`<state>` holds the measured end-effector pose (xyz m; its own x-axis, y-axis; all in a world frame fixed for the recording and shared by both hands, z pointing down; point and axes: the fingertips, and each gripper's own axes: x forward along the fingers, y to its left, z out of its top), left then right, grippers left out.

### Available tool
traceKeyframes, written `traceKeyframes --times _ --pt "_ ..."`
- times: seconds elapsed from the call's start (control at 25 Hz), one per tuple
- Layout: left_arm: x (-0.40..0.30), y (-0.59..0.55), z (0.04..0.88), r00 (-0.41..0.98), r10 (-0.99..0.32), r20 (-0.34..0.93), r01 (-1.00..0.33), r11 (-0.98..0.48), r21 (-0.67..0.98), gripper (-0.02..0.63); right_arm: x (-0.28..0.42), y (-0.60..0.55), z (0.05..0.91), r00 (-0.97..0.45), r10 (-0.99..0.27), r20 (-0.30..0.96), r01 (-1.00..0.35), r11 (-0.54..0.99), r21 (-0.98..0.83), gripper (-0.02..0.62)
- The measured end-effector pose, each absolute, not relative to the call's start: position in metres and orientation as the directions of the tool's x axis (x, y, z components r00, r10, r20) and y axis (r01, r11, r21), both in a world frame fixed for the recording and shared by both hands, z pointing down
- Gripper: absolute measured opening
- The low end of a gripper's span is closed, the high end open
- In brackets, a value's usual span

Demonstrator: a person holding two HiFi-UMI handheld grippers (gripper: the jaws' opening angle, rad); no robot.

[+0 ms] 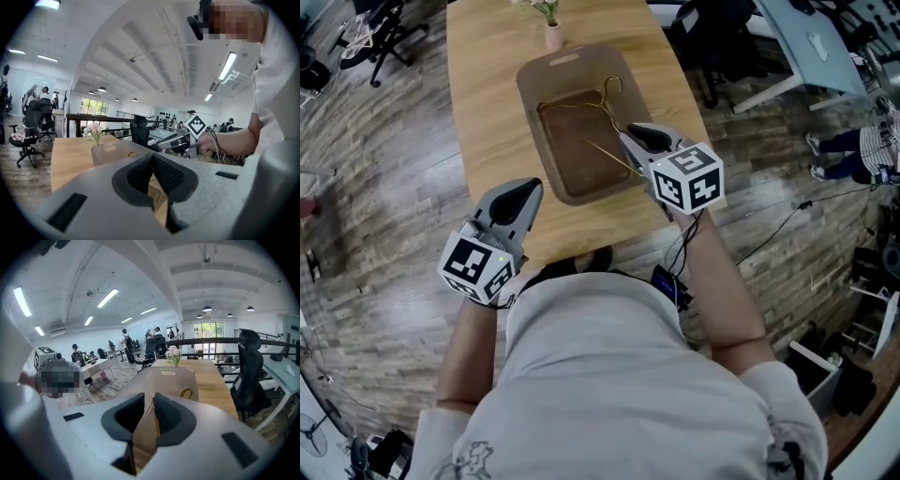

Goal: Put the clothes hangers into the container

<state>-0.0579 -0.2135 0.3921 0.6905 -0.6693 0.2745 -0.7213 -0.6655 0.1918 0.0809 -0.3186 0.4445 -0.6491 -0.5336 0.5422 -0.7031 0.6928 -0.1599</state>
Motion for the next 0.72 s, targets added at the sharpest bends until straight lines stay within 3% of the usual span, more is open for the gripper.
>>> traceKeyframes --times 0.72 --pt "-0.023 -0.149 0.372 0.639 -0.732 0.234 -0.768 -0.623 0.148 0.006 0.107 -0.210 0.404 -0.719 -0.568 0.400 -0.653 0.749 -0.112 0.006"
